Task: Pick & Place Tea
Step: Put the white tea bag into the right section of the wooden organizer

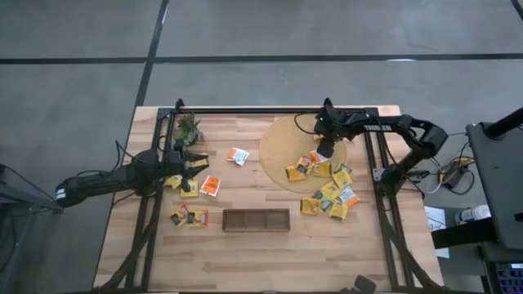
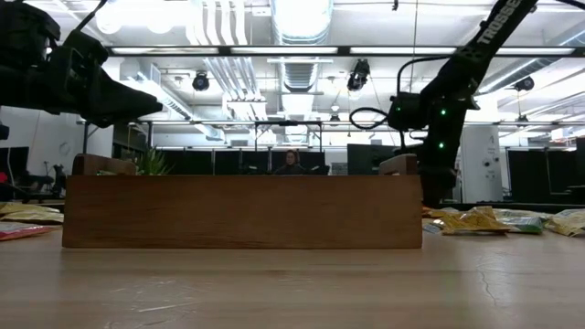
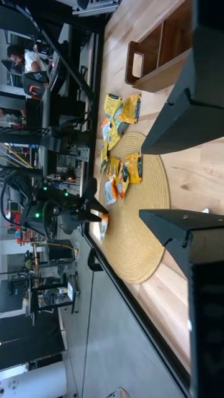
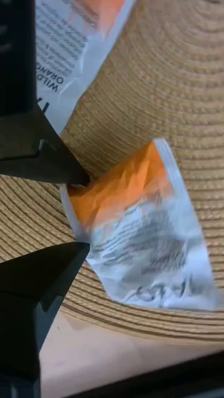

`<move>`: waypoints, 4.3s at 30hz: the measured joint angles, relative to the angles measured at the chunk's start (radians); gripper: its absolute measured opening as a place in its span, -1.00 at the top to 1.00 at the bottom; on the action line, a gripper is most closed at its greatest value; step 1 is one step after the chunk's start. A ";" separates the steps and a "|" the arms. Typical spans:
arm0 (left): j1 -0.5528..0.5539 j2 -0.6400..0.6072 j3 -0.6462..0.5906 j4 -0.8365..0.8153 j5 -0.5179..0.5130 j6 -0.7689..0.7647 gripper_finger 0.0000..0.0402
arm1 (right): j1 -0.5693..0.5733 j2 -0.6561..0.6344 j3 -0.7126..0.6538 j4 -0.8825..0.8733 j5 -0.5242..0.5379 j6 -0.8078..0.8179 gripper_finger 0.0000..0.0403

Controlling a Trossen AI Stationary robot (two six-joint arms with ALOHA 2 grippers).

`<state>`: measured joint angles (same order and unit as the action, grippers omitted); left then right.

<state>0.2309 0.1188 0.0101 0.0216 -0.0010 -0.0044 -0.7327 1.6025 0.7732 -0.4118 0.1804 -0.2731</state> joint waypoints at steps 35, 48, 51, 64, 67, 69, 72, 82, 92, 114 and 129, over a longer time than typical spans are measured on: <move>0.000 0.000 0.000 0.000 0.000 0.000 0.27 | 0.327 -0.309 0.008 -0.230 0.079 0.255 0.96; 0.000 0.000 0.000 0.000 0.000 0.000 0.27 | 0.623 -0.431 0.009 -0.336 0.218 0.618 0.96; 0.000 0.000 0.000 0.000 0.000 0.000 0.27 | 0.679 -0.418 0.009 -0.361 0.223 0.737 0.96; 0.000 0.000 0.000 0.000 0.000 0.000 0.27 | 0.906 -0.256 0.094 -0.440 0.243 1.225 0.96; 0.000 0.000 0.000 0.000 0.000 0.000 0.27 | 0.963 -0.173 0.169 -0.478 0.261 1.291 0.96; 0.000 0.000 0.000 0.000 0.000 0.000 0.27 | 0.994 -0.108 0.239 -0.528 0.270 1.329 0.96; 0.000 0.000 0.000 0.000 0.000 0.000 0.27 | 1.030 -0.008 0.356 -0.635 0.277 1.396 0.96; 0.000 0.000 0.000 0.000 0.000 0.000 0.27 | 1.116 0.271 0.735 -0.840 0.301 1.455 0.96; 0.000 0.000 0.000 0.000 0.000 0.000 0.27 | 1.171 0.435 0.991 -0.866 0.339 1.400 0.96; 0.000 0.000 0.000 0.000 0.000 0.000 0.27 | 1.206 0.769 1.492 -1.138 0.210 1.448 0.96; 0.000 0.000 0.000 0.000 0.000 0.000 0.27 | 1.196 0.783 1.498 -1.149 0.210 1.480 0.96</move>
<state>0.2310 0.1188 0.0101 0.0216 -0.0010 -0.0043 0.4636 2.3850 2.2712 -1.5605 0.3904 1.2069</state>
